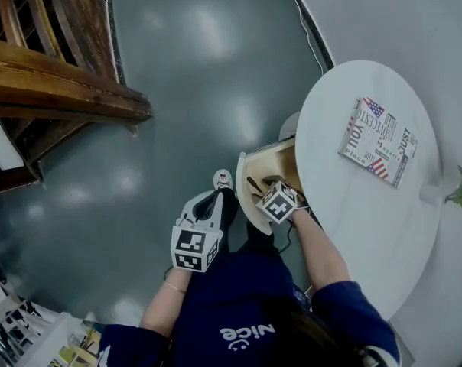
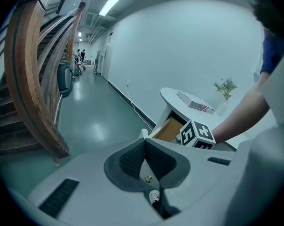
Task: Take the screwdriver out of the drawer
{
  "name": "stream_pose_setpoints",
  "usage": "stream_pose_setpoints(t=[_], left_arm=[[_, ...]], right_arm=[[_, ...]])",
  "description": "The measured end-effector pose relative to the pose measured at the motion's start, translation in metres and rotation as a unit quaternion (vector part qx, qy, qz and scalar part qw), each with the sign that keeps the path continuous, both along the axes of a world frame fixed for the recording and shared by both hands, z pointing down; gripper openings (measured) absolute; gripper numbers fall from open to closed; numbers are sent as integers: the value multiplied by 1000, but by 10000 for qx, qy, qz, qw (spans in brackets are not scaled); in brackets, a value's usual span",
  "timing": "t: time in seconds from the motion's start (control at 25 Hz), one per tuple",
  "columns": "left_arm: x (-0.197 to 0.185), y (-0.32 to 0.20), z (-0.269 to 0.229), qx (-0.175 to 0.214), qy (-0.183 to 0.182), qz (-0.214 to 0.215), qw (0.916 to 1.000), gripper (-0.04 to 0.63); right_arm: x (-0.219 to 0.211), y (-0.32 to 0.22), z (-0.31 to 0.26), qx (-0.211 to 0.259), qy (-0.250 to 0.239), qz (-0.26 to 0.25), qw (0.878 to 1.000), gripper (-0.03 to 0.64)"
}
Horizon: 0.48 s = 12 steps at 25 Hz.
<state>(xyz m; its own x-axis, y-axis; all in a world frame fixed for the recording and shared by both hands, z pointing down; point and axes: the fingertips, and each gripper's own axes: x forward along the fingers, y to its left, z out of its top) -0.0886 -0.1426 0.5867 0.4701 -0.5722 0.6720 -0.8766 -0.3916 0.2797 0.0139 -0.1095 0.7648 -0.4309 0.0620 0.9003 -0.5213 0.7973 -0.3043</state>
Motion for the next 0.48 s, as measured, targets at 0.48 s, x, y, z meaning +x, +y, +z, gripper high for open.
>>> stream_pose_setpoints(t=[0.48], left_arm=[[-14, 14, 26, -365, -149, 16, 9992, 5]], right_arm=[[-2, 5, 36, -194, 154, -549, 9982, 249]])
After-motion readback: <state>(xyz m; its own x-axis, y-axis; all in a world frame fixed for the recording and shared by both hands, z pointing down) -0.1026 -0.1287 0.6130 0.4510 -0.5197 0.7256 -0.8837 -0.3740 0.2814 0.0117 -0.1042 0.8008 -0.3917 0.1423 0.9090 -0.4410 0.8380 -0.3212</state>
